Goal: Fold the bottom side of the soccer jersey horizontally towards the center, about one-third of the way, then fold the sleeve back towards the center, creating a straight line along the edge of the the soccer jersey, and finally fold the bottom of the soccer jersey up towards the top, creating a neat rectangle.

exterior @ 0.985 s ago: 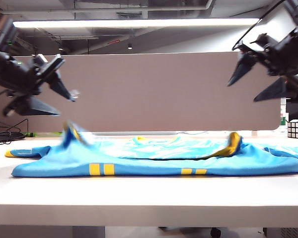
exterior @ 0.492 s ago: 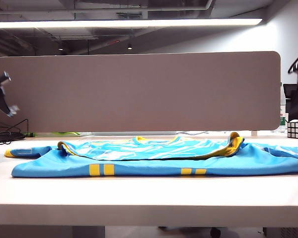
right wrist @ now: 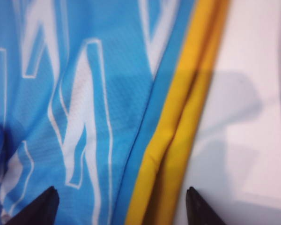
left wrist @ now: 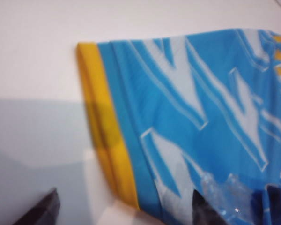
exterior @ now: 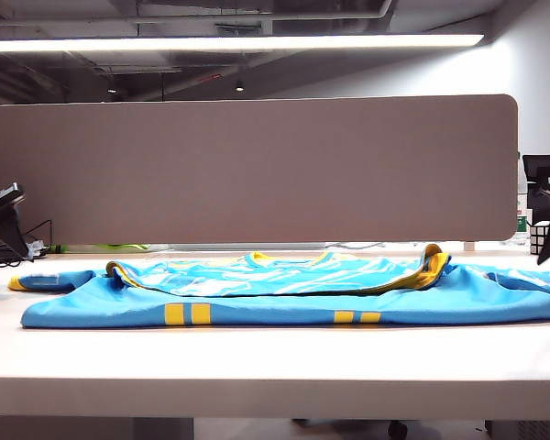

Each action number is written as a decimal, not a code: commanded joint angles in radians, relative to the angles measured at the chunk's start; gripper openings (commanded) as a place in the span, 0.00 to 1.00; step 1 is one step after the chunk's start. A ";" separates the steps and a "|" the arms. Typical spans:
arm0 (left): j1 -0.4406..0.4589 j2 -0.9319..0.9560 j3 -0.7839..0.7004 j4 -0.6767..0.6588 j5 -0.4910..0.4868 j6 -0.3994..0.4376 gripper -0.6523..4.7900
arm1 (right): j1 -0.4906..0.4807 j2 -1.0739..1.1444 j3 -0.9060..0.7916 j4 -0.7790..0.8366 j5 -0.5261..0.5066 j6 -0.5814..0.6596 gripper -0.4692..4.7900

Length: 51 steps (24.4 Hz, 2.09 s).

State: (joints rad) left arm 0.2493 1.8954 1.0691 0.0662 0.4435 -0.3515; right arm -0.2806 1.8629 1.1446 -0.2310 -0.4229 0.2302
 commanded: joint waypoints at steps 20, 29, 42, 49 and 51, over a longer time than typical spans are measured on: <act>-0.076 0.225 0.031 0.166 0.062 -0.026 0.36 | 0.055 0.135 0.004 0.146 0.029 0.005 0.53; -0.087 0.224 0.031 0.342 0.102 -0.027 0.11 | 0.055 0.130 0.006 0.186 0.027 0.005 0.08; -0.149 0.018 0.032 0.481 0.281 -0.042 0.11 | 0.164 -0.083 0.069 0.174 -0.038 0.003 0.08; -0.266 -0.022 0.032 0.416 0.499 -0.054 0.11 | 0.363 -0.095 0.067 0.024 -0.057 -0.106 0.08; -0.301 -0.022 0.032 0.339 0.554 -0.044 0.11 | 0.430 -0.095 0.067 -0.074 -0.005 -0.197 0.08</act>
State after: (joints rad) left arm -0.0322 1.8755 1.0981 0.4793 0.9306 -0.4007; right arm 0.1085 1.7721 1.2137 -0.2062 -0.4679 0.1329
